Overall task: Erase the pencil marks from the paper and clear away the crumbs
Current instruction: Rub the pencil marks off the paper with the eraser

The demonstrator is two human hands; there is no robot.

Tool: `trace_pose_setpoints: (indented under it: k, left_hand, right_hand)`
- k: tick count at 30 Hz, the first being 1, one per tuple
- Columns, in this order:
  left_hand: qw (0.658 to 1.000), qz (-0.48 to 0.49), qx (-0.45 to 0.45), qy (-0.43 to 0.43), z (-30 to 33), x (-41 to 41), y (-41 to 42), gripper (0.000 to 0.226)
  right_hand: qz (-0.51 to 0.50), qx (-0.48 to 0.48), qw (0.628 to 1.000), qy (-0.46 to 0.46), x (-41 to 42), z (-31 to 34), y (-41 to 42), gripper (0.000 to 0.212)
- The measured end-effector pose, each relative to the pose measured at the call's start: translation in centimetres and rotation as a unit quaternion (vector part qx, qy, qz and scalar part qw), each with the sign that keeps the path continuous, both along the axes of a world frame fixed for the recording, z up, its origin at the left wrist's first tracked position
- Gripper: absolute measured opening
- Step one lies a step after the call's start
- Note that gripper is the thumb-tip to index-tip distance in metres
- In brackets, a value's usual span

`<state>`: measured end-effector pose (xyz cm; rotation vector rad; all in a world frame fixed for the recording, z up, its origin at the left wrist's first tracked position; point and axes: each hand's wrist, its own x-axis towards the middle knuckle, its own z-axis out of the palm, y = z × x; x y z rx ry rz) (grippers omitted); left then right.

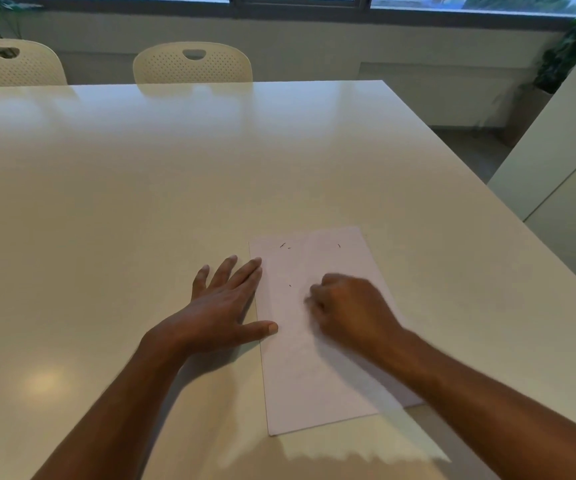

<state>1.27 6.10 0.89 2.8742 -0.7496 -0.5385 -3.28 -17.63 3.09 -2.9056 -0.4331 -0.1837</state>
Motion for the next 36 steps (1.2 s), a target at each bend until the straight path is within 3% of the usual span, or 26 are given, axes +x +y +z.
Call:
trace_pose_setpoints:
  k: [2,4,6,9,14,17,20,24,29,30,34,36]
  left_hand:
    - [1.0,-0.001,-0.002,-0.004,0.0,0.0,0.0,0.105]
    - [1.0,-0.001,-0.003,-0.005,-0.1,0.0,0.1,0.106]
    - [1.0,0.001,0.004,-0.002,0.0,0.0,0.0,0.108]
    - [1.0,0.003,0.004,0.002,0.1,-0.1,-0.1,0.106]
    - [1.0,0.001,-0.008,-0.003,0.0,-0.1,-0.1,0.105]
    - [1.0,0.001,-0.002,0.001,0.1,-0.1,-0.2,0.105]
    - [1.0,0.001,0.002,0.006,0.1,-0.1,-0.2,0.105]
    - [1.0,0.003,-0.003,0.007,0.2,-0.2,-0.2,0.105]
    - [1.0,-0.003,-0.003,0.004,0.2,-0.1,-0.2,0.104]
    - [1.0,-0.002,-0.006,0.004,0.1,-0.1,-0.1,0.104]
    - [1.0,0.001,-0.001,-0.001,-0.2,0.0,0.0,0.106]
    - [1.0,0.002,0.001,-0.001,-0.3,0.1,0.0,0.107]
  right_hand:
    - [-0.091,-0.006,0.995,-0.05,2.9,-0.2,-2.5,0.018]
    - [-0.12,-0.001,0.991,-0.059,3.4,-0.1,-2.9,0.015]
    - [-0.055,0.007,0.998,-0.034,1.4,0.0,-0.6,0.007]
    - [0.029,-0.005,1.0,0.007,-0.6,-0.3,1.4,0.012]
    - [-0.114,0.009,0.991,-0.064,3.8,-0.4,-1.9,0.012]
    - [-0.028,0.009,0.999,-0.029,0.9,0.0,2.0,0.006]
    - [0.049,0.02,0.999,-0.005,0.3,-0.1,3.4,0.013]
    - [-0.094,0.042,0.993,-0.057,4.1,-0.5,0.5,0.015]
    - [0.099,0.015,0.995,0.013,-0.4,0.3,4.7,0.01]
    - [0.101,0.018,0.995,0.019,-0.1,0.4,4.3,0.011]
    - [-0.084,0.031,0.994,-0.061,4.1,-0.6,-0.6,0.014]
    - [-0.08,0.031,0.995,-0.06,3.1,-0.5,-0.4,0.009]
